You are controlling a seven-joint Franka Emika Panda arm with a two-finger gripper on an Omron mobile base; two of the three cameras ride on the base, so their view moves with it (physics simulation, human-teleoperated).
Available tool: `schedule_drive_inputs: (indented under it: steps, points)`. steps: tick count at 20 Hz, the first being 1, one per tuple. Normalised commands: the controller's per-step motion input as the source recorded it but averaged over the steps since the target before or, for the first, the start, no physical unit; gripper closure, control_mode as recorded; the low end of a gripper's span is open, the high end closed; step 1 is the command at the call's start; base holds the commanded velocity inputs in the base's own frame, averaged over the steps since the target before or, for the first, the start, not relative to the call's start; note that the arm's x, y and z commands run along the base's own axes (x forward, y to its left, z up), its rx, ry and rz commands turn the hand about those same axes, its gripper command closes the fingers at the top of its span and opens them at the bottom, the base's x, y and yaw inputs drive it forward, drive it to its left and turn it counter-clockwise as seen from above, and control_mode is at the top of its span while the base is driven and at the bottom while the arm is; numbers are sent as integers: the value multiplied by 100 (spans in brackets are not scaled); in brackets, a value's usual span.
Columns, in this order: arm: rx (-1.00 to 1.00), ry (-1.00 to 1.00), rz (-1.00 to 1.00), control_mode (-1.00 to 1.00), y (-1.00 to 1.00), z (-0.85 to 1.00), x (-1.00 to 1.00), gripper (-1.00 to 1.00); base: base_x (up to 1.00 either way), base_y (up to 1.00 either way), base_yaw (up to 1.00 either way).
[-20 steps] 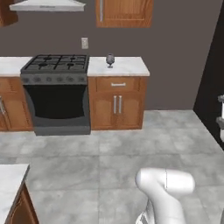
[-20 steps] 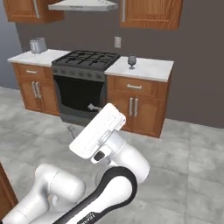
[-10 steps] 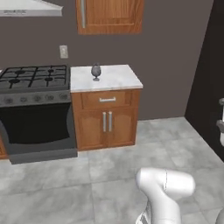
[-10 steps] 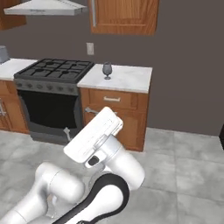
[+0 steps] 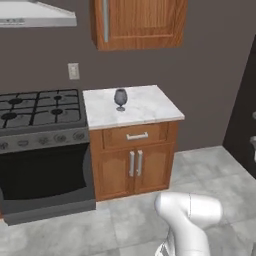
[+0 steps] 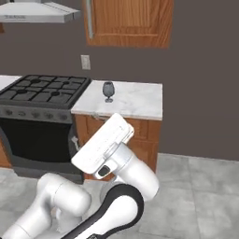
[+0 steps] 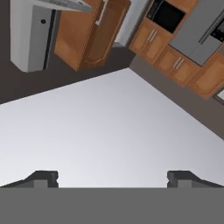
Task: Retrieve the wine glasses from the counter and place one next to each plate.
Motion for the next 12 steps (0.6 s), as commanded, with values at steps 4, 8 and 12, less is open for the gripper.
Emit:
schedule_drive_inputs:
  steps: [4,8,12]
  points:
    - [0,0,0,100,0,0,0,-100,100,92,-13]
    - [0,0,0,100,0,0,0,-100,100,75,-11]
    - [0,0,0,100,0,0,0,-100,100,37,-12]
